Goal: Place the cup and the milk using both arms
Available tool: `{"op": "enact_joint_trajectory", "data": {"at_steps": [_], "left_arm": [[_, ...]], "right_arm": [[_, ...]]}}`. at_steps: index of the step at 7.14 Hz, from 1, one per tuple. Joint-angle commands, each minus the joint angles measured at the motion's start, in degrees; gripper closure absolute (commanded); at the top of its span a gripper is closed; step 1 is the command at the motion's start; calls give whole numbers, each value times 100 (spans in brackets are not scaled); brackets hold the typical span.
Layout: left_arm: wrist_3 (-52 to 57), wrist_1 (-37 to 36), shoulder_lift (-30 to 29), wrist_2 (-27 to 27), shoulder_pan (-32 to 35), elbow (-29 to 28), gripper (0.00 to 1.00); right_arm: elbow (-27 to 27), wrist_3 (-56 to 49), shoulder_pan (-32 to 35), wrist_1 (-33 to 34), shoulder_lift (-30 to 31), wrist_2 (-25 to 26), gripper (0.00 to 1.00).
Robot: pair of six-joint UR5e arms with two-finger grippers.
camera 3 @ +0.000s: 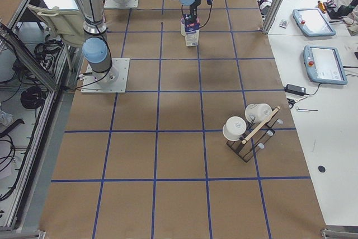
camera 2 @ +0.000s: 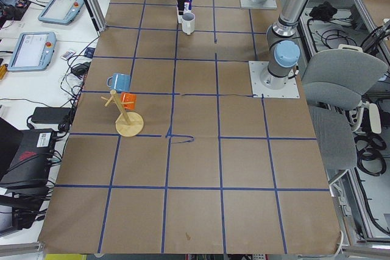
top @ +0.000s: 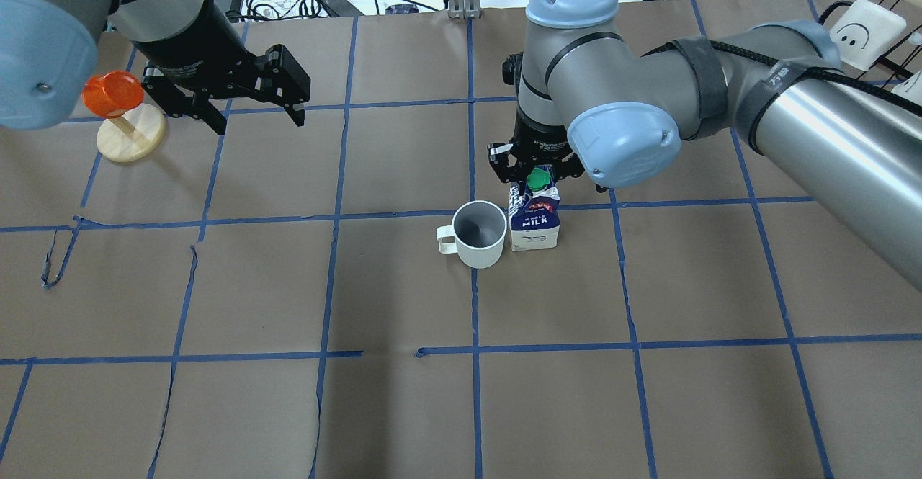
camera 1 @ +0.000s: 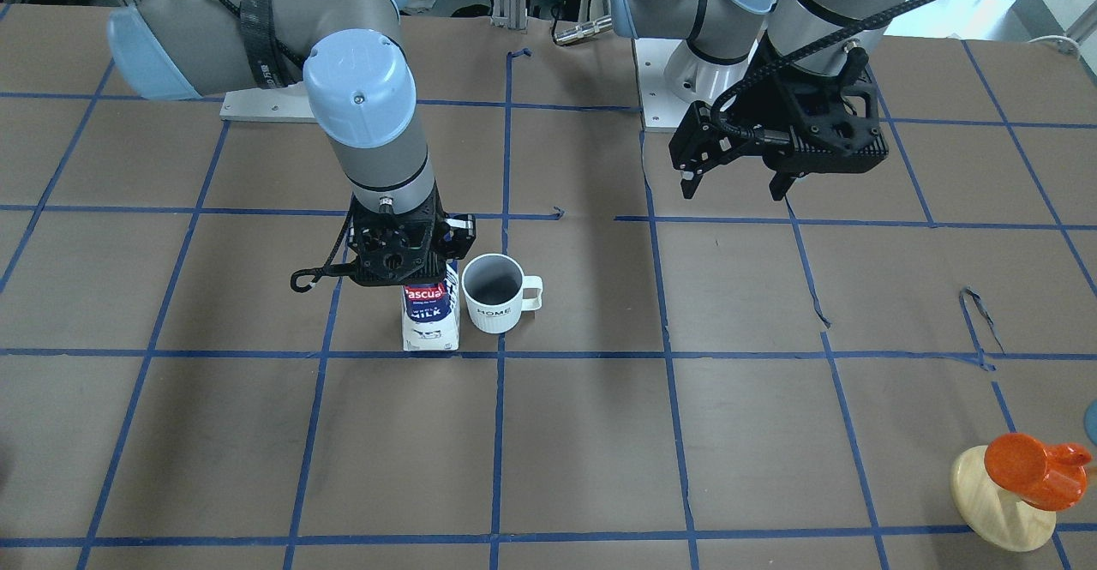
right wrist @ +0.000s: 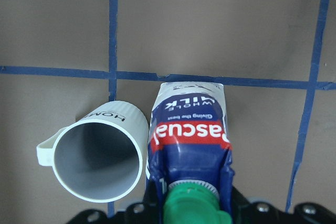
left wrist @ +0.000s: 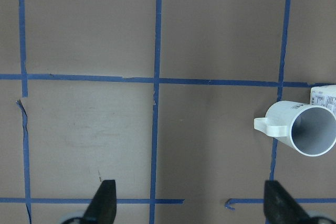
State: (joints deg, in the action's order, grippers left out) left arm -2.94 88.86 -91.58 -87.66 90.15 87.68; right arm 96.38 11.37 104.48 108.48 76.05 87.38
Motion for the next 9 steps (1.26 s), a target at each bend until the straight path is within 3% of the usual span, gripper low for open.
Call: {"op": "enact_joint_trajectory", "data": {"at_steps": [1, 3, 5, 7, 9], "left_arm": [[30, 412, -96, -120, 2, -225, 0], [30, 421, -61, -119, 2, -216, 0], [30, 421, -53, -119, 2, -199, 0], [30, 421, -44, -119, 2, -208, 0], [30, 421, -26, -128, -7, -208, 0]], "right_arm": [[-14, 76, 3, 217, -2, 51, 0], [-145, 50, -93, 148, 33, 77, 0], [-356, 14, -435, -211, 348, 523, 0], [-400, -282, -1189, -335, 716, 578, 0], [-523, -302, -1788, -449, 893, 1061, 0]]}}
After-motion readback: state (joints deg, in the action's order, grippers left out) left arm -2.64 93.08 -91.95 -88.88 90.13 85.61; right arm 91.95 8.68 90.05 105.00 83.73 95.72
